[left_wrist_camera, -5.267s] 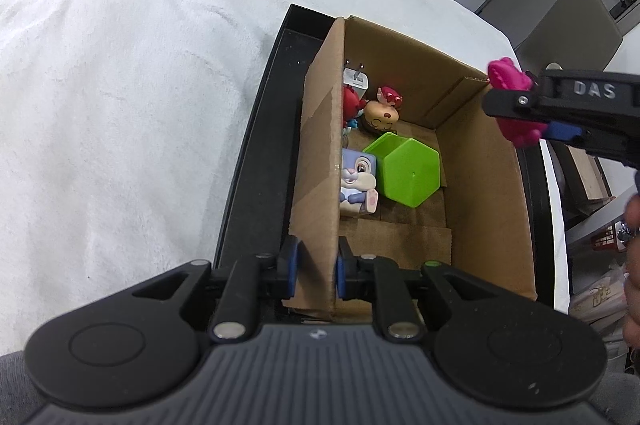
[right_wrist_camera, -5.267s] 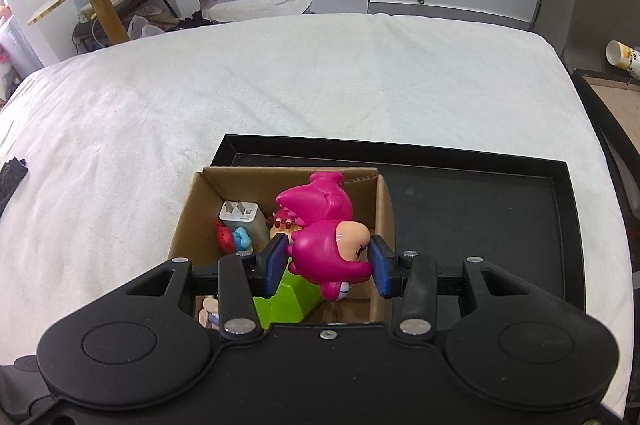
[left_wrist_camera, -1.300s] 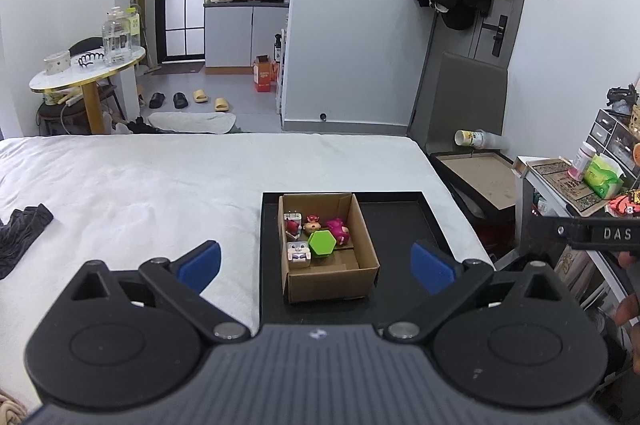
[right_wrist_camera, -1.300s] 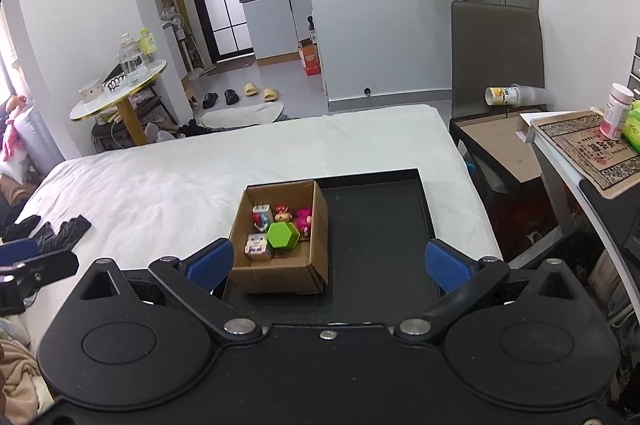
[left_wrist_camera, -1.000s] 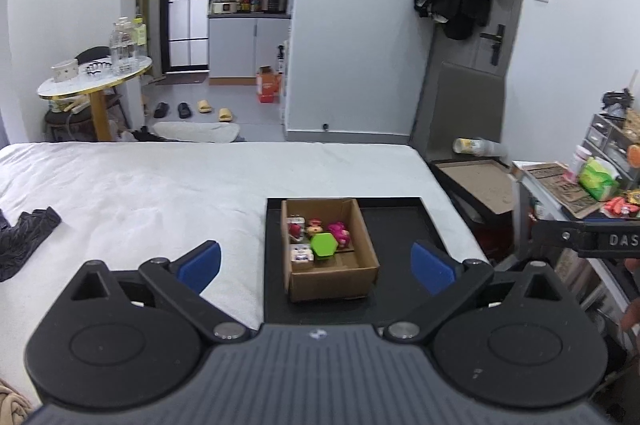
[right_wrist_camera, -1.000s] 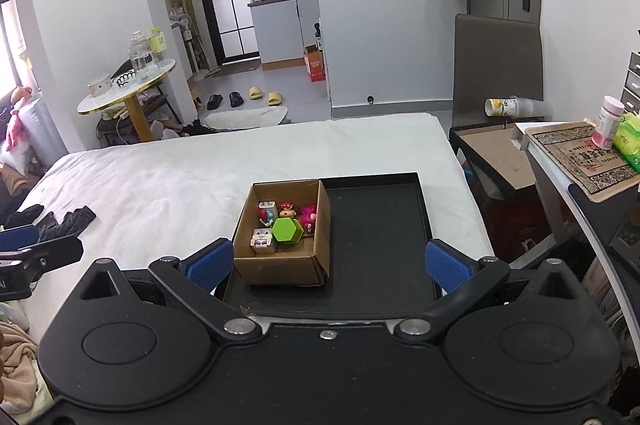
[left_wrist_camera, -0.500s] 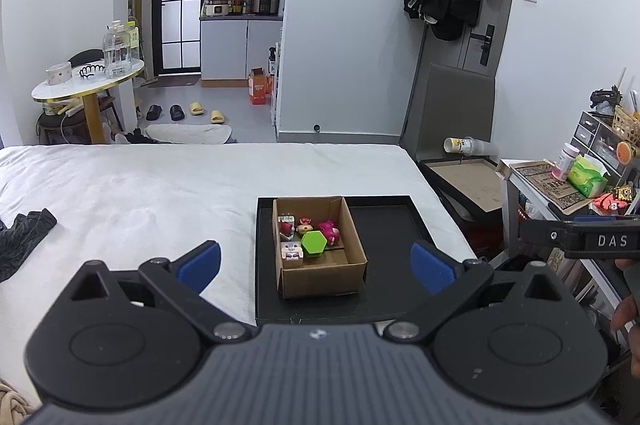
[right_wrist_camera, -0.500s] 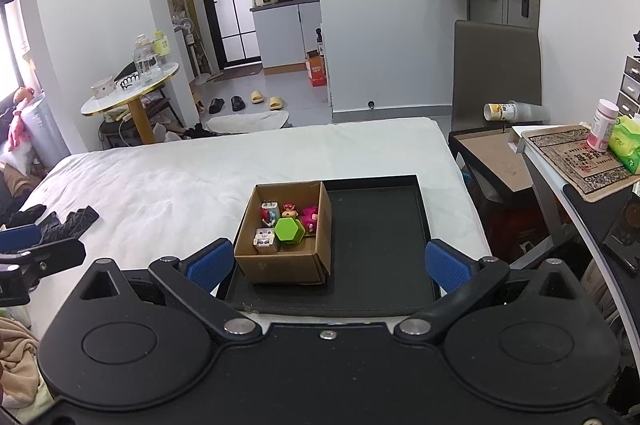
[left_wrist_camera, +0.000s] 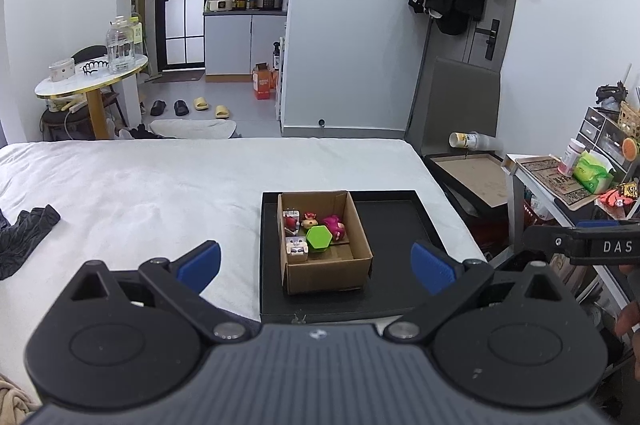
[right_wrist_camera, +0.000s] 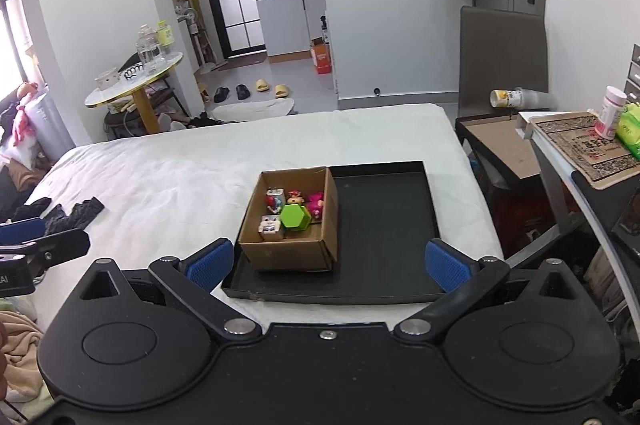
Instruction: Organize rigid objects
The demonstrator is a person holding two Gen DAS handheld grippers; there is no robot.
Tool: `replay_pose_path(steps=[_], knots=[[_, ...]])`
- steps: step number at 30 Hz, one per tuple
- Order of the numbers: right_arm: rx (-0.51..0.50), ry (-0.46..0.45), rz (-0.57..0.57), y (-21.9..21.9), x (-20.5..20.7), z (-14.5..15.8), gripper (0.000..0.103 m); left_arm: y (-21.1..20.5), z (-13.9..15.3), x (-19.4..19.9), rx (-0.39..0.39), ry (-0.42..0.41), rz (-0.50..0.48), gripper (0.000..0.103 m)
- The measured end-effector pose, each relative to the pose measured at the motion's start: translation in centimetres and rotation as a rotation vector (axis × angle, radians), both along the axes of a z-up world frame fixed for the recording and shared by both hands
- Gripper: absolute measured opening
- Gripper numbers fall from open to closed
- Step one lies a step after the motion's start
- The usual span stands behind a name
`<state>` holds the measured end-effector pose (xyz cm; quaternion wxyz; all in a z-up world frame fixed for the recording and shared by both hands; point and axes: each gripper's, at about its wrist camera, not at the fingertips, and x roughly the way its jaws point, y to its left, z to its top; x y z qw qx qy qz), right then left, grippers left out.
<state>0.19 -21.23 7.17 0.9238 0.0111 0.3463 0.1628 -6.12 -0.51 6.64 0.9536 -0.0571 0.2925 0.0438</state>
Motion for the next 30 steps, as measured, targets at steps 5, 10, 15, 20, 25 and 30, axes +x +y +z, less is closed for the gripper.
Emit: replay_pose_path(steps=[5, 10, 15, 20, 25, 30], knots=[[0.011, 0.007, -0.009, -0.17, 0.05, -0.11, 0.103, 0.04, -0.26, 0.12, -0.006, 0.011, -0.009, 0.101], [0.0, 0.008, -0.012, 0.02, 0.12, -0.32, 0.103, -0.08, -0.4, 0.25, -0.001, 0.018, -0.009, 0.101], [-0.009, 0.01, -0.012, 0.21, 0.24, -0.34, 0.103, -0.05, -0.36, 0.45, -0.005, 0.022, -0.005, 0.101], [-0.013, 0.009, -0.013, 0.31, 0.13, -0.28, 0.103, 0.11, -0.51, 0.49, -0.014, 0.027, -0.006, 0.101], [-0.014, 0.009, -0.016, 0.23, 0.18, -0.31, 0.103, 0.21, -0.59, 0.53, -0.026, 0.033, -0.008, 0.101], [-0.015, 0.011, -0.018, 0.26, 0.12, -0.42, 0.103, 0.35, -0.63, 0.53, -0.028, 0.036, -0.004, 0.101]])
